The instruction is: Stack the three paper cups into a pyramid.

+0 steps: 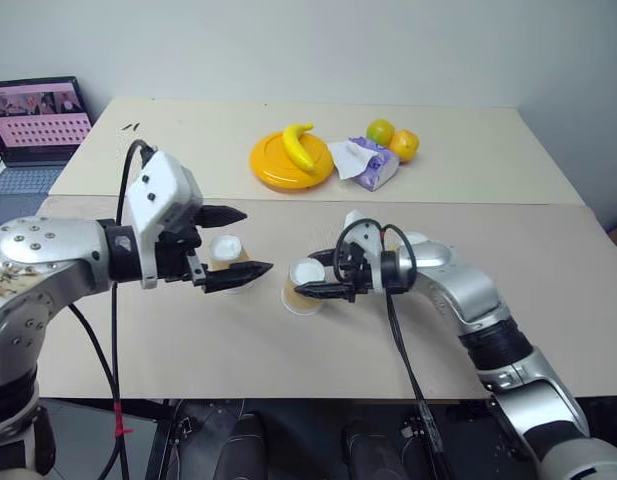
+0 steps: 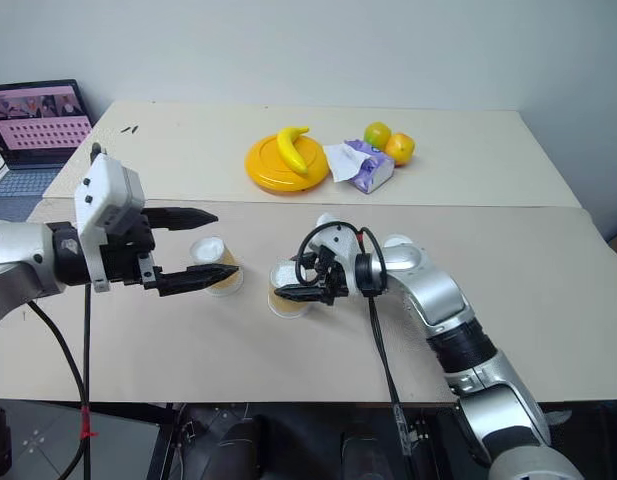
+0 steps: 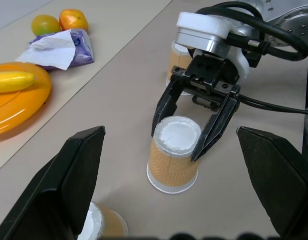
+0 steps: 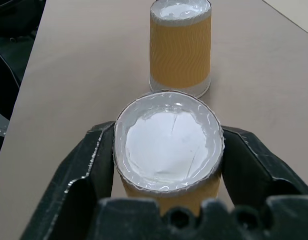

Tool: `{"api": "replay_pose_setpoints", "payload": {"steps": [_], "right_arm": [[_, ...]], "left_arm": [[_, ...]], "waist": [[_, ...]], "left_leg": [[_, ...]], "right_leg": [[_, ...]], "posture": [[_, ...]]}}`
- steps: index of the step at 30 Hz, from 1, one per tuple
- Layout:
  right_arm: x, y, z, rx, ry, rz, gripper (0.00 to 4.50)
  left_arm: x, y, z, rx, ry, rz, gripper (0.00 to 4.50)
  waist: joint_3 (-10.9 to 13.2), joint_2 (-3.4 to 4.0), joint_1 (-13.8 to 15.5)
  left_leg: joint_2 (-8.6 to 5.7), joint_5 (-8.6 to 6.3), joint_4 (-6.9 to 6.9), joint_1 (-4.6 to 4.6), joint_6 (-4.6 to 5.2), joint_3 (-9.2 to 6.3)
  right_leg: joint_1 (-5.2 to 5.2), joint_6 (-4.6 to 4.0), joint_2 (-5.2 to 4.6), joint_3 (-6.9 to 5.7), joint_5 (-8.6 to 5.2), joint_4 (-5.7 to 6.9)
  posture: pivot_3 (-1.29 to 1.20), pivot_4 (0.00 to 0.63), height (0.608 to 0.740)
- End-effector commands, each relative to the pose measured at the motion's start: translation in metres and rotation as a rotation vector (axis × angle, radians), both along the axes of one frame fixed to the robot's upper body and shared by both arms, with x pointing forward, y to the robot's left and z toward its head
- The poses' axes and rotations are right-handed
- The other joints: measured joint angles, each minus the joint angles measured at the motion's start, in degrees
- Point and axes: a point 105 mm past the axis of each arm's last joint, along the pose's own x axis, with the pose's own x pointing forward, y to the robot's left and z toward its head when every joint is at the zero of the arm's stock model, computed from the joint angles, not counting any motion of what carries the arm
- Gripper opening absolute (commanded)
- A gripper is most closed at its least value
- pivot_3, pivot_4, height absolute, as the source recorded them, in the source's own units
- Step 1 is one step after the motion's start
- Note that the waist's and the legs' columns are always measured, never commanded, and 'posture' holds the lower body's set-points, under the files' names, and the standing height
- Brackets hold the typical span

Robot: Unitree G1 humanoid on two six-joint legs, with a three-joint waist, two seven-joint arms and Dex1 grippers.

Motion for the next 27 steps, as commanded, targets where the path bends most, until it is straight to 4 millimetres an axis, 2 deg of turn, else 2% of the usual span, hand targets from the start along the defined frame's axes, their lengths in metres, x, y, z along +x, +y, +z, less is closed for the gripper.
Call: {"api": "replay_pose_setpoints", "payload": {"steps": [1,4,6,7,10,12,14,15,17,20,24,27], "right_arm": [[0.000,0.004,0.023,0.044,-0.079,0.030,4.44],[-0.003,0.006,0.047,0.126,-0.088,0.040,4.44],[-0.004,0.004,0.069,0.215,-0.083,0.029,4.44],[-0.004,-0.001,0.088,0.279,-0.084,0.012,4.44],[-0.011,-0.029,0.126,0.362,-0.094,-0.011,4.44],[-0.016,-0.053,0.142,0.368,-0.126,-0.042,4.44],[-0.011,-0.082,0.153,0.353,-0.204,-0.137,4.44],[-0.007,-0.098,0.152,0.322,-0.246,-0.202,4.44],[0.002,-0.135,0.139,0.220,-0.294,-0.344,4.44],[0.003,-0.168,0.115,0.131,-0.285,-0.448,4.44],[-0.006,-0.199,0.077,0.077,-0.239,-0.536,4.44],[-0.012,-0.204,0.055,0.087,-0.204,-0.551,4.44]], "left_arm": [[-0.003,0.002,0.008,0.004,-0.043,0.007,4.50],[-0.001,0.001,0.008,0.004,-0.039,0.000,4.50],[0.000,0.000,0.009,-0.002,-0.035,-0.009,4.50],[0.002,-0.001,0.008,-0.002,-0.031,-0.019,4.50],[0.006,-0.005,0.008,-0.009,-0.024,-0.053,4.50],[0.009,-0.008,0.008,-0.013,-0.020,-0.076,4.50],[0.012,-0.011,0.008,-0.013,-0.016,-0.103,4.50],[0.013,-0.012,0.008,-0.015,-0.014,-0.118,4.50],[0.015,-0.017,0.008,-0.014,-0.010,-0.153,4.50],[0.020,-0.019,0.010,-0.004,-0.015,-0.184,4.50],[0.025,-0.023,0.011,0.005,-0.014,-0.222,4.50],[0.026,-0.026,0.014,0.003,-0.018,-0.247,4.50]], "waist": [[0.00,0.00,-0.05],[0.00,0.01,-0.06],[0.00,0.01,-0.05],[0.01,0.01,-0.06],[0.02,0.02,0.41],[0.02,0.02,1.18],[0.02,0.02,1.61],[0.02,0.02,1.65],[0.02,0.01,1.80],[0.01,0.00,1.64],[0.02,0.02,0.83],[0.02,0.02,0.31]], "left_leg": [[0.00,0.00,0.00,0.00,0.00,0.00],[0.00,0.00,0.00,0.00,0.00,0.01],[0.00,0.00,0.00,0.00,0.00,0.00],[0.00,0.00,0.00,0.00,0.00,0.00],[0.00,0.00,-0.01,-0.01,-0.01,-0.01],[-0.03,0.00,-0.02,-0.03,-0.01,0.00],[-0.03,-0.01,-0.07,-0.04,0.00,0.01],[-0.03,-0.01,-0.08,-0.03,0.00,0.02],[-0.03,-0.01,-0.08,-0.03,0.00,0.05],[-0.04,-0.02,-0.08,-0.04,0.01,0.10],[-0.04,-0.04,-0.11,-0.03,0.05,0.11],[-0.05,-0.05,-0.08,-0.03,0.07,0.12]], "right_leg": [[0.00,0.00,0.00,0.00,0.00,0.00],[-0.01,0.00,0.00,0.00,0.00,0.01],[-0.01,-0.01,0.00,0.00,0.00,0.01],[-0.01,-0.01,0.00,0.00,0.00,0.01],[-0.01,-0.01,0.00,-0.01,0.01,0.01],[0.00,-0.01,-0.04,-0.02,0.01,-0.04],[0.01,-0.01,-0.05,-0.03,0.00,-0.13],[0.01,-0.02,-0.04,-0.03,0.00,-0.15],[-0.01,-0.02,-0.04,-0.02,-0.01,-0.16],[0.01,-0.01,-0.06,0.00,-0.01,-0.25],[-0.04,-0.02,-0.05,0.05,-0.02,-0.18],[-0.03,-0.01,-0.05,0.06,-0.02,-0.16]], "posture": [[0.00,0.150,0.732],[0.00,0.150,0.732],[0.00,0.150,0.732],[0.00,0.150,0.732],[0.00,0.150,0.732],[0.00,0.150,0.732],[0.00,0.150,0.732],[0.00,0.150,0.732],[0.00,0.150,0.732],[0.00,0.150,0.732],[0.00,0.150,0.732],[0.00,0.150,0.732]]}}
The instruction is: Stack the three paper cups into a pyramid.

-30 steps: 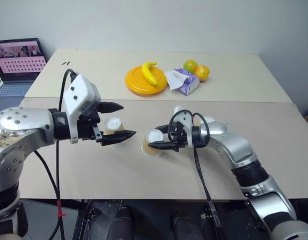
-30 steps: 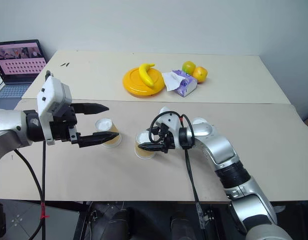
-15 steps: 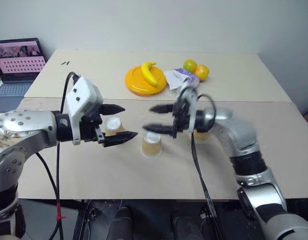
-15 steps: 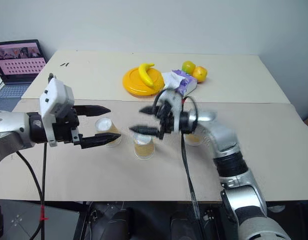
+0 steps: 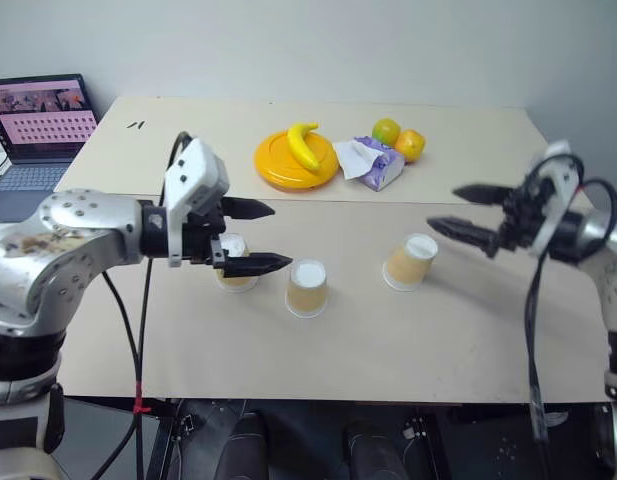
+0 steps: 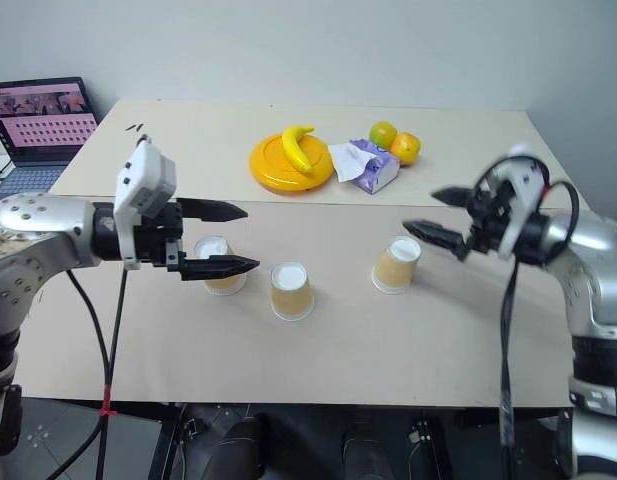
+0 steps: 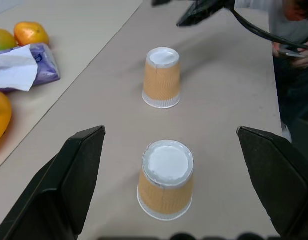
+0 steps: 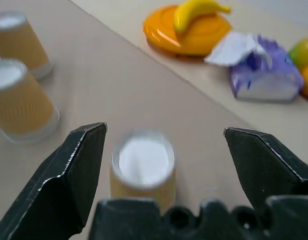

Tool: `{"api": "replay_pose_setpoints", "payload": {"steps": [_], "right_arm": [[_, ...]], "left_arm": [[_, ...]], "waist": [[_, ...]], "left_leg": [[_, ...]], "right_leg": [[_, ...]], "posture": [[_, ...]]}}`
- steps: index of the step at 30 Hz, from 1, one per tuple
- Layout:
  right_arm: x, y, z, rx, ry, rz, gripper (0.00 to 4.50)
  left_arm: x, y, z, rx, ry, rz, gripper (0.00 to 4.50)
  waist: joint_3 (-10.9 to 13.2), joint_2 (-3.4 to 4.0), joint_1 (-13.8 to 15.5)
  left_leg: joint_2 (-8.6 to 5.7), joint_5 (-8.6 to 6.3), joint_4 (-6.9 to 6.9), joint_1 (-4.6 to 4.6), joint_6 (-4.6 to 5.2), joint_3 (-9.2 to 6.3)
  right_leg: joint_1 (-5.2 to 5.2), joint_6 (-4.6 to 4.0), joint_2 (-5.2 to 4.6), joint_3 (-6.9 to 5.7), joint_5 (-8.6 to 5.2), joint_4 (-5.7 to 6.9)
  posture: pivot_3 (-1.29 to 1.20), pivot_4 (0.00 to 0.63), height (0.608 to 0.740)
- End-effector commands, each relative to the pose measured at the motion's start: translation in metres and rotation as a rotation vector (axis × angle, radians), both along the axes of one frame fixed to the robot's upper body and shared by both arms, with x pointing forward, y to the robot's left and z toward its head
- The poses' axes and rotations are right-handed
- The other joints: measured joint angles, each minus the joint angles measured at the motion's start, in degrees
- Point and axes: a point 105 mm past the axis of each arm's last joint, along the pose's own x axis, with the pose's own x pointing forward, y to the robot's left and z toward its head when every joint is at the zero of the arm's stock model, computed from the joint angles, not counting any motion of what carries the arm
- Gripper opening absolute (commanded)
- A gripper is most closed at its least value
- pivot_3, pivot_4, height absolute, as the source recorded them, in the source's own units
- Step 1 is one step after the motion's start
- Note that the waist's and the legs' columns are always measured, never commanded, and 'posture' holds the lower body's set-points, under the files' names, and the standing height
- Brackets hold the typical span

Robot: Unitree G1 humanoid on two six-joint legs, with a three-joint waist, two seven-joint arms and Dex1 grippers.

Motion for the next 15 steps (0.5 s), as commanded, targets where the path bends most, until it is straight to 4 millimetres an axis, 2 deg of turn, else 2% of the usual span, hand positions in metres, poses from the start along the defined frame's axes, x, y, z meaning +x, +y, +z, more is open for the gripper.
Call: {"api": "replay_pose_setpoints", "payload": {"steps": [1,6,15], "right_arm": [[-0.008,-0.002,0.003,0.009,-0.080,0.002,4.44],[-0.006,0.007,-0.022,0.026,-0.026,0.017,4.44],[0.020,0.033,-0.032,0.066,0.003,0.088,4.44]], "left_arm": [[-0.001,-0.003,0.013,-0.008,-0.051,-0.039,4.50],[0.000,-0.003,0.014,0.000,-0.051,-0.039,4.50],[0.000,0.003,0.019,0.002,-0.083,0.031,4.50]], "waist": [[0.00,0.00,-0.48],[0.00,0.00,-0.89],[0.01,0.01,-0.72]], "left_leg": [[0.00,0.00,0.01,0.00,0.00,0.00],[0.00,0.01,0.08,0.06,-0.01,-0.02],[0.00,0.01,0.06,0.05,-0.01,-0.05]], "right_leg": [[0.01,0.00,0.00,0.00,0.00,0.02],[0.04,0.02,0.01,0.01,-0.01,0.13],[0.04,0.02,0.02,-0.01,-0.01,0.11]], "posture": [[0.00,0.150,0.732],[0.00,0.150,0.732],[0.00,0.150,0.732]]}}
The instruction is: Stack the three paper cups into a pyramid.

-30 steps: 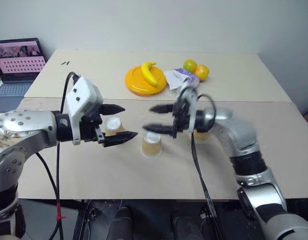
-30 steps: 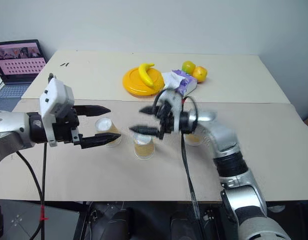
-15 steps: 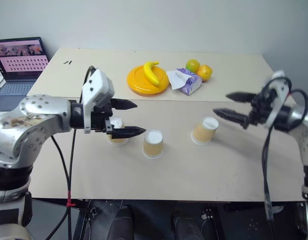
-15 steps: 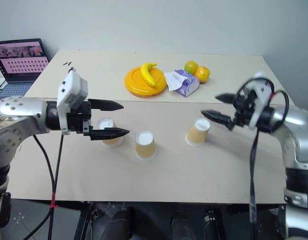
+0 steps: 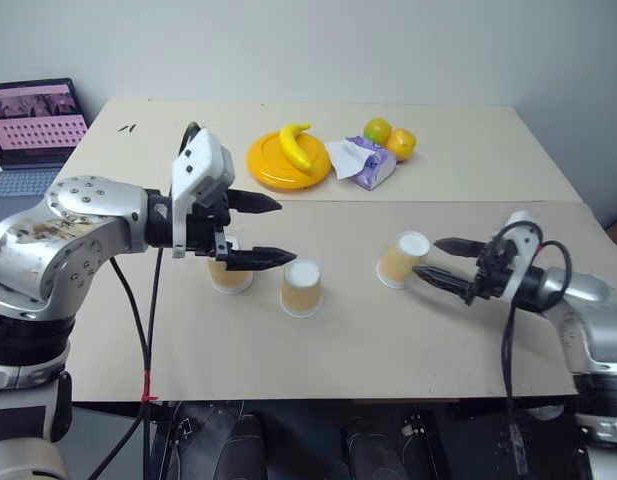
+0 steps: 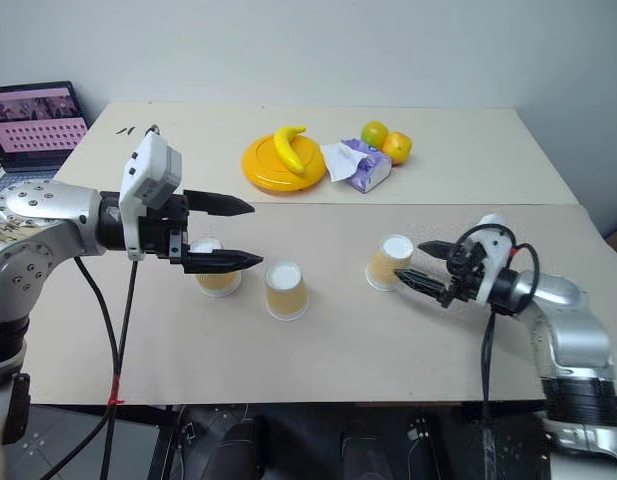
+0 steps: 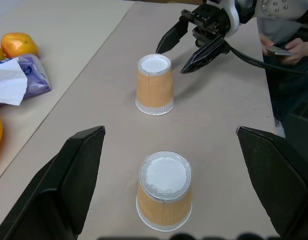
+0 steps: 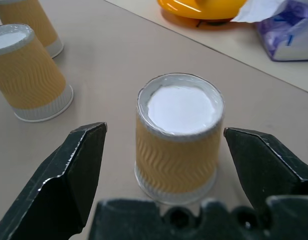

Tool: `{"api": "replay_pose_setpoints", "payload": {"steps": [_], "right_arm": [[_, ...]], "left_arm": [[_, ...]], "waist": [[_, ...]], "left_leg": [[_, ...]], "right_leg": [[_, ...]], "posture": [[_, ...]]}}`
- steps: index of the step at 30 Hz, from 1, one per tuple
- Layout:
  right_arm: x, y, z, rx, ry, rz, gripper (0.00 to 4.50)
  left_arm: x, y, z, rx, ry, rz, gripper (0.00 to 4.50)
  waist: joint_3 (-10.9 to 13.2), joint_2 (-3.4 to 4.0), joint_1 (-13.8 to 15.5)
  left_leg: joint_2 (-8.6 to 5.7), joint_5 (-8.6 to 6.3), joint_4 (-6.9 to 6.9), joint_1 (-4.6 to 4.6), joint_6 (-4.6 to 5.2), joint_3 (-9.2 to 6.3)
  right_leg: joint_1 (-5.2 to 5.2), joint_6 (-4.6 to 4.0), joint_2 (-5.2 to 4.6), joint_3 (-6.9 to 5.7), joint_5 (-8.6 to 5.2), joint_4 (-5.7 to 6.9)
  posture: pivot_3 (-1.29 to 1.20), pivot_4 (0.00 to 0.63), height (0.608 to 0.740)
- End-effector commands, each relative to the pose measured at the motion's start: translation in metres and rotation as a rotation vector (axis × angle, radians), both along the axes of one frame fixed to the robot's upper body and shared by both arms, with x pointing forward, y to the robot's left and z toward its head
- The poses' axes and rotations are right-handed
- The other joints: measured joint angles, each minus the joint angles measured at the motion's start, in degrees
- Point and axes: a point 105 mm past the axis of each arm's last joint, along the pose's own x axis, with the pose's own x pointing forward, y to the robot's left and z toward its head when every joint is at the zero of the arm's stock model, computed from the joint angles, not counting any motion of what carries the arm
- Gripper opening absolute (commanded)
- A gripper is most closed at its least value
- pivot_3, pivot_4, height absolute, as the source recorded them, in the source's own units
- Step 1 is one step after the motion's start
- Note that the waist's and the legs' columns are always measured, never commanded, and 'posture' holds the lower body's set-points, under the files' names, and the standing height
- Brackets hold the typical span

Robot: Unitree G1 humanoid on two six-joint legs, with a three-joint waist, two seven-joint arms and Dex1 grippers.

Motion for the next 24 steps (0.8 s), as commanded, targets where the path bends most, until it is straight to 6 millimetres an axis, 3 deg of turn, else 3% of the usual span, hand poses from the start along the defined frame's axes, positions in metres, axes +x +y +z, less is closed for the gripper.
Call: {"api": "replay_pose_setpoints", "payload": {"steps": [1,8,14,19,24], "right_arm": [[0.010,0.004,0.012,-0.005,-0.057,0.019,4.44],[0.032,0.019,0.016,-0.004,-0.065,0.071,4.44],[0.032,0.025,0.012,-0.035,-0.055,0.106,2.82],[0.028,0.025,0.021,-0.077,-0.073,0.123,2.82],[0.016,0.041,0.050,-0.121,-0.119,0.208,2.82]], "left_arm": [[-0.004,0.004,0.014,-0.002,-0.070,0.037,4.50],[-0.005,0.010,0.020,-0.019,-0.105,0.098,4.50],[-0.006,0.013,0.020,-0.015,-0.111,0.122,4.50],[-0.006,0.015,0.019,-0.016,-0.111,0.126,4.50],[-0.005,0.013,0.017,-0.019,-0.105,0.112,4.50]], "waist": [[0.00,0.01,0.03],[0.01,0.01,0.03],[0.01,0.02,0.21],[0.01,0.02,0.16],[0.03,0.04,0.18]], "left_leg": [[0.00,0.00,0.01,-0.01,0.00,0.00],[-0.01,0.00,0.00,-0.01,0.00,0.00],[-0.02,0.00,-0.02,-0.02,0.00,0.00],[-0.01,0.00,-0.01,-0.01,-0.01,0.00],[-0.01,0.00,-0.03,-0.02,-0.01,0.00]], "right_leg": [[0.00,0.00,0.00,0.00,0.00,0.00],[0.00,0.00,-0.02,-0.01,0.00,-0.01],[0.00,0.00,-0.02,-0.02,0.00,-0.02],[0.01,0.00,-0.01,-0.02,0.00,0.01],[-0.01,0.00,-0.02,-0.01,0.00,-0.01]], "posture": [[0.00,0.150,0.732],[0.00,0.150,0.732],[0.00,0.150,0.732],[0.00,0.150,0.732],[0.00,0.150,0.732]]}}
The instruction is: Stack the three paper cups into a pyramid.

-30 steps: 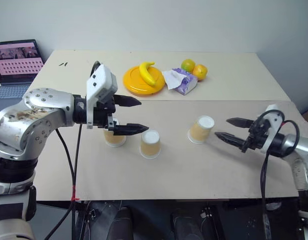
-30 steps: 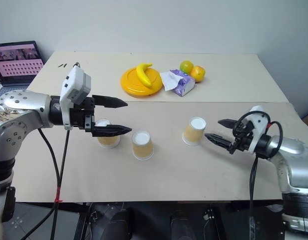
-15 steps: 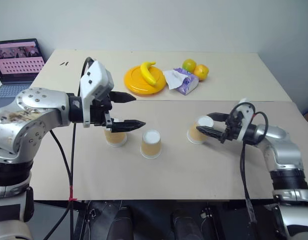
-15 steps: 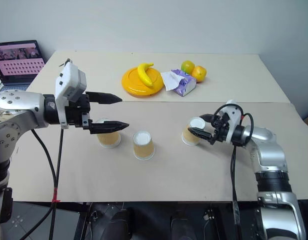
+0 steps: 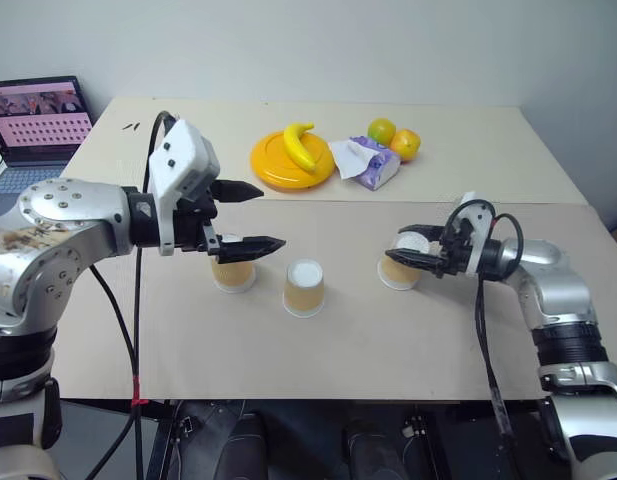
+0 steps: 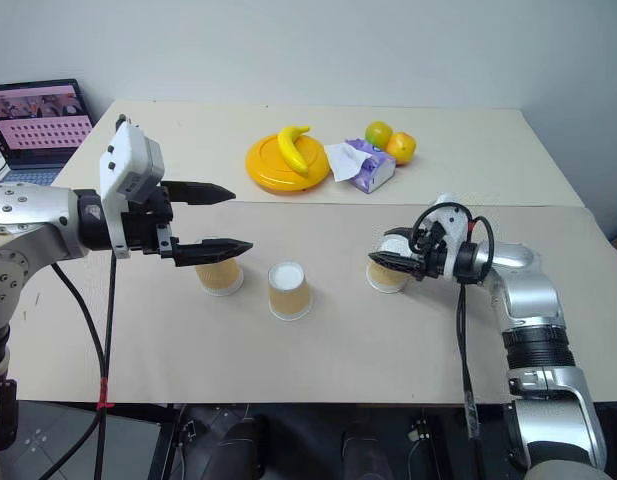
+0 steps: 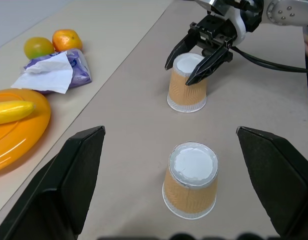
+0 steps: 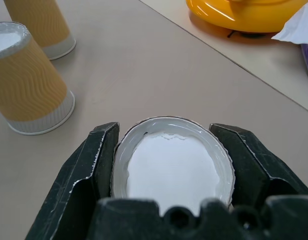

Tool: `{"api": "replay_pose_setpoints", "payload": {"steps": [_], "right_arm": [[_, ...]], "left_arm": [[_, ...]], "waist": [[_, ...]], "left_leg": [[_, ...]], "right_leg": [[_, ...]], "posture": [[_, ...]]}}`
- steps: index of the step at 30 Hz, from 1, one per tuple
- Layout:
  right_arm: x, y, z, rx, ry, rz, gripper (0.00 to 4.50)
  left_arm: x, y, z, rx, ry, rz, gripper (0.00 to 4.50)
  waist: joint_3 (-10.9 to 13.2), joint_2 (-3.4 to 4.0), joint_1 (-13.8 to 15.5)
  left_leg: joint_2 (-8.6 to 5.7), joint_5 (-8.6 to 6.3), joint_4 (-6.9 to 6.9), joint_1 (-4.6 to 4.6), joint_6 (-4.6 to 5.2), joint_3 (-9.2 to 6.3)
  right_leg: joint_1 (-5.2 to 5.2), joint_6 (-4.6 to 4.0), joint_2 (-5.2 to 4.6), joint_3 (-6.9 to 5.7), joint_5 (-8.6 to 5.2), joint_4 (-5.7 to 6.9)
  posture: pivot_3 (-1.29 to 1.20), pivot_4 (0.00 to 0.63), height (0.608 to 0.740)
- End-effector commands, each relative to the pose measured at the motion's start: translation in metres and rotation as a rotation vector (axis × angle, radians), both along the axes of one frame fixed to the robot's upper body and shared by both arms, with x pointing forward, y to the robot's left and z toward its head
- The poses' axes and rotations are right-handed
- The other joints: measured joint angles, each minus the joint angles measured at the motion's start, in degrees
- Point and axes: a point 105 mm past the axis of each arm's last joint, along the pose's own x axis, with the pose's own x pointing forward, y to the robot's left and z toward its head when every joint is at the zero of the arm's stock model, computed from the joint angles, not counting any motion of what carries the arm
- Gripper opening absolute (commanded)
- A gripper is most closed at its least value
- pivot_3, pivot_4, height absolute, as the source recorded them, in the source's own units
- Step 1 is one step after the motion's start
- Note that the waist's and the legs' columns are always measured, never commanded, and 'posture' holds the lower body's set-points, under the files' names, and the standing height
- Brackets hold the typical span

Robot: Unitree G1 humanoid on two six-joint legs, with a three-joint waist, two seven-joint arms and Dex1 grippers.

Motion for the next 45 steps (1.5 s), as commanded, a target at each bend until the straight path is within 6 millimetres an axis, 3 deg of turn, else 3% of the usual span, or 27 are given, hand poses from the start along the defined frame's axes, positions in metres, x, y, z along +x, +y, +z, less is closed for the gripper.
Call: {"api": "replay_pose_setpoints", "payload": {"steps": [1,4,8,14,19,39,41,42,44,45], "right_arm": [[-0.013,0.019,0.038,-0.026,-0.084,0.111,2.82],[-0.025,0.034,0.043,-0.034,-0.070,0.191,2.82],[-0.045,0.060,0.025,-0.047,-0.011,0.308,2.82],[-0.045,0.074,0.004,-0.043,0.025,0.314,2.82],[-0.044,0.082,-0.012,-0.036,0.046,0.321,2.82],[-0.034,0.094,-0.032,-0.040,0.049,0.338,2.82],[-0.033,0.095,-0.032,-0.035,0.049,0.333,3.69],[-0.033,0.095,-0.032,-0.034,0.053,0.335,3.78],[-0.032,0.094,-0.029,-0.037,0.033,0.331,4.41],[-0.031,0.093,-0.027,-0.038,0.023,0.331,4.46]], "left_arm": [[-0.003,-0.001,0.009,-0.009,-0.046,-0.014,4.50],[-0.003,-0.003,0.008,-0.011,-0.044,-0.021,4.50],[-0.001,-0.007,0.007,-0.016,-0.049,-0.029,4.50],[-0.001,-0.005,0.009,-0.017,-0.054,-0.023,4.50],[-0.002,-0.004,0.010,-0.019,-0.056,-0.017,4.50],[-0.004,-0.004,0.011,-0.022,-0.066,-0.001,4.50],[-0.004,-0.004,0.011,-0.021,-0.068,-0.001,4.50],[-0.004,-0.005,0.011,-0.022,-0.068,-0.001,4.50],[-0.003,-0.005,0.011,-0.023,-0.066,-0.001,4.50],[-0.003,-0.004,0.011,-0.024,-0.066,-0.001,4.50]], "waist": [[0.00,0.01,-0.05],[0.00,0.01,-0.15],[0.00,0.01,-0.06],[0.00,0.00,0.07],[0.00,0.00,0.00],[-0.01,-0.01,-0.36],[-0.01,-0.01,-0.40],[-0.01,-0.01,-0.40],[0.00,-0.01,-0.22],[0.00,-0.01,-0.16]], "left_leg": [[0.00,0.00,0.00,0.00,0.00,0.00],[0.02,0.00,-0.01,0.02,0.00,-0.01],[0.01,0.00,0.02,0.01,0.00,-0.01],[0.00,0.00,0.05,-0.01,0.00,-0.01],[0.01,0.00,0.03,0.00,0.00,-0.02],[0.13,0.01,0.04,0.23,-0.02,-0.02],[0.18,0.01,0.04,0.24,-0.02,-0.02],[0.19,0.01,0.04,0.25,-0.02,-0.02],[0.20,0.02,0.03,0.23,-0.03,-0.03],[0.19,0.02,0.03,0.20,-0.03,-0.02]], "right_leg": [[0.00,0.00,0.00,0.00,0.00,0.00],[0.00,0.00,0.02,0.00,0.00,0.01],[0.01,0.00,0.01,0.00,0.00,0.00],[0.00,0.00,0.00,-0.01,0.00,0.01],[0.00,0.00,0.01,-0.01,0.00,0.01],[0.12,-0.02,0.14,0.02,0.01,0.09],[0.12,-0.02,0.19,0.03,0.02,0.09],[0.12,-0.02,0.21,0.04,0.02,0.09],[0.10,-0.04,0.22,0.04,0.03,0.09],[0.08,-0.05,0.21,0.04,0.03,0.09]], "posture": [[0.00,0.150,0.732],[0.00,0.150,0.732],[0.00,0.150,0.732],[0.00,0.150,0.732],[0.00,0.150,0.732],[0.00,0.150,0.732],[0.00,0.150,0.732],[0.00,0.150,0.732],[0.00,0.150,0.732],[0.00,0.150,0.732]]}}
